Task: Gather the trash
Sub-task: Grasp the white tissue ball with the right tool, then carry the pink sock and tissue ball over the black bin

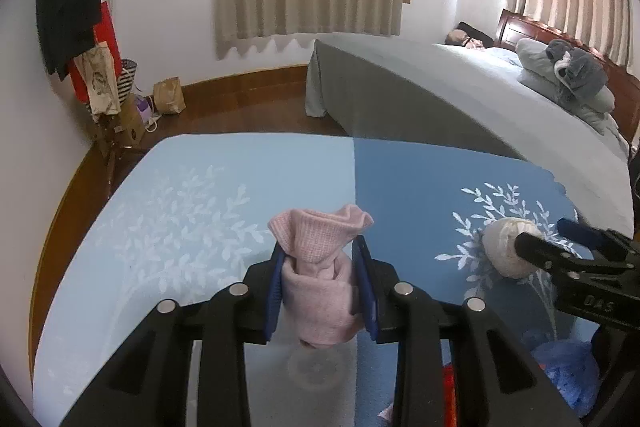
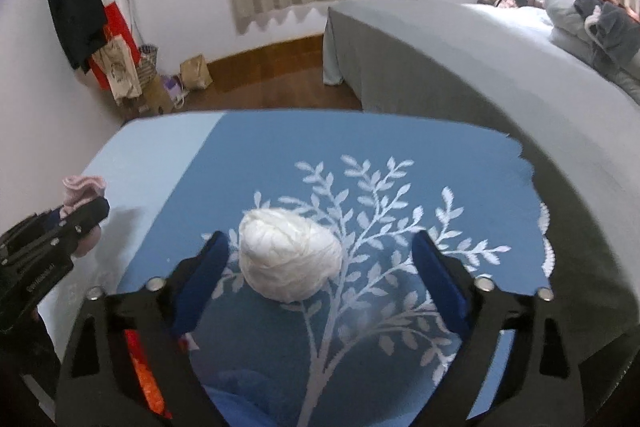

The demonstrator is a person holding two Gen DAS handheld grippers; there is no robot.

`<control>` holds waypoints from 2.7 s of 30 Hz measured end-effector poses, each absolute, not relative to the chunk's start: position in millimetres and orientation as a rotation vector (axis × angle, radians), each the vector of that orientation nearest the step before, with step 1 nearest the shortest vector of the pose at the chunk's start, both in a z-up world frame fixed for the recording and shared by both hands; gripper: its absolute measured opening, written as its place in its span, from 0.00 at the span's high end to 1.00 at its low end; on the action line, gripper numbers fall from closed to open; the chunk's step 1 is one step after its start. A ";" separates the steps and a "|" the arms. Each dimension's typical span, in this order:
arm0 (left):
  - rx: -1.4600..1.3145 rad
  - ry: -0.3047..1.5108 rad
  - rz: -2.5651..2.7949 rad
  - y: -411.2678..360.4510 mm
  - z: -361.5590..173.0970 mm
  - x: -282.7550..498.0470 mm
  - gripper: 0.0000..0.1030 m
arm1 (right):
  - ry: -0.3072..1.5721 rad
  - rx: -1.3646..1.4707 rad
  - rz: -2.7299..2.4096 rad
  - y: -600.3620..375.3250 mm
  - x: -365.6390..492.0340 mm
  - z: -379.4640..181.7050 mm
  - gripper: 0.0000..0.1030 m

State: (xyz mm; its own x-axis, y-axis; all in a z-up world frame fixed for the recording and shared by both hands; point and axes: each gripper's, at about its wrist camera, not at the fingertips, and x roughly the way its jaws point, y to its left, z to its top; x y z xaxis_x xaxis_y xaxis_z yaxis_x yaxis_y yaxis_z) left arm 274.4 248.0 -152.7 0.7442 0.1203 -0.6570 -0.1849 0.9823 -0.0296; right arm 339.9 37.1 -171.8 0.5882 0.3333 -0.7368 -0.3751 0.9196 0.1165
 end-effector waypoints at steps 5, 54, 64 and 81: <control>-0.096 0.721 0.169 250.4 -154.5 274.2 0.68 | 0.887 -0.029 0.489 38.7 340.4 -178.2 0.55; -0.061 0.494 -0.064 110.6 -26.9 111.7 0.68 | 0.558 0.104 0.407 -123.3 124.2 -23.1 0.66; -0.050 0.492 -0.154 62.9 -27.5 79.3 0.68 | 0.562 0.114 0.329 -165.2 75.3 -28.8 0.66; -0.004 0.466 -0.293 2.5 -16.8 51.0 0.68 | 0.522 0.140 0.220 -222.0 26.8 -25.9 0.65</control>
